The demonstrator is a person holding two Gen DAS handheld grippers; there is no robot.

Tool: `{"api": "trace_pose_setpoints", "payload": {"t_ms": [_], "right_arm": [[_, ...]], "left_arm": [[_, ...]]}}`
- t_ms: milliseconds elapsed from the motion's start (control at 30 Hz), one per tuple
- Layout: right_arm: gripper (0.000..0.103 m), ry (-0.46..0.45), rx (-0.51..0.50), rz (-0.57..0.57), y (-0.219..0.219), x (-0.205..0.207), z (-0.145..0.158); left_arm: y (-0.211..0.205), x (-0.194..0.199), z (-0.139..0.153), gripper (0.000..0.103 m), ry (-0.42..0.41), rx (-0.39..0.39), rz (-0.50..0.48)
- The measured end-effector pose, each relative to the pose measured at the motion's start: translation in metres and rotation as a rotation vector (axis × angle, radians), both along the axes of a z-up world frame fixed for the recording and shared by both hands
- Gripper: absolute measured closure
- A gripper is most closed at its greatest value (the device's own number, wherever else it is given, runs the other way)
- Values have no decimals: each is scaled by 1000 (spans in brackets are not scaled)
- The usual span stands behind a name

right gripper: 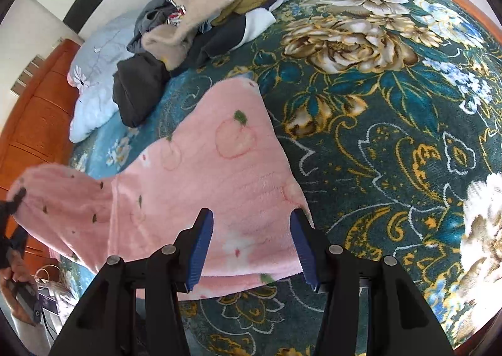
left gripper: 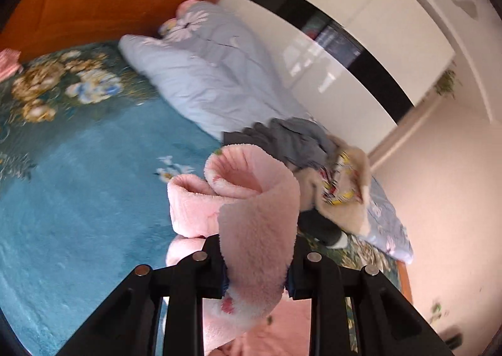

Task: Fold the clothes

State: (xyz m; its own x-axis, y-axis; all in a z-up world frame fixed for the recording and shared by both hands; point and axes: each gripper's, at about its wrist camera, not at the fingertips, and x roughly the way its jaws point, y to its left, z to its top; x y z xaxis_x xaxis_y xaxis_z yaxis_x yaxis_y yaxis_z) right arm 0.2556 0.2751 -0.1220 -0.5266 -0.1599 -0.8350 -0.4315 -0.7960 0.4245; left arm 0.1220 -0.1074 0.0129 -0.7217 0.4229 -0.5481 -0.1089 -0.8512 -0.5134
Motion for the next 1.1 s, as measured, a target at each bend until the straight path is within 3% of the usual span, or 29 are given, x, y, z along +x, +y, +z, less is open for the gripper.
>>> {"api": "trace_pose_setpoints", "payload": {"t_ms": [133,300,533,633,733,833,933,1100], "right_arm": [[51,47,-17,12,6,7,8],[51,46,-19,-14,26,24,6],[51,23,-16,-69,59,49,0],[51,12,-14,-81,71,56,-3],[51,15,-12,-88,75,57,-1],[51,18,-10,-94,79,59,1],[50,21,-8,-101,82,60,3],[51,26,-2,-111,89,63,7]], "left_arm": [[121,21,-1,76,18,-177,-192],[220,47,-49,76,-90,-288,-364],[271,70,-110,72,-199,-482,-393],[286,77,-122,58,-229,-543,-404],[294,86,-118,35,-202,-553,-438],[300,94,-104,24,-175,-541,-480],[299,98,-88,21,-168,-490,-515],[259,100,-67,20,-210,-298,-534]]}}
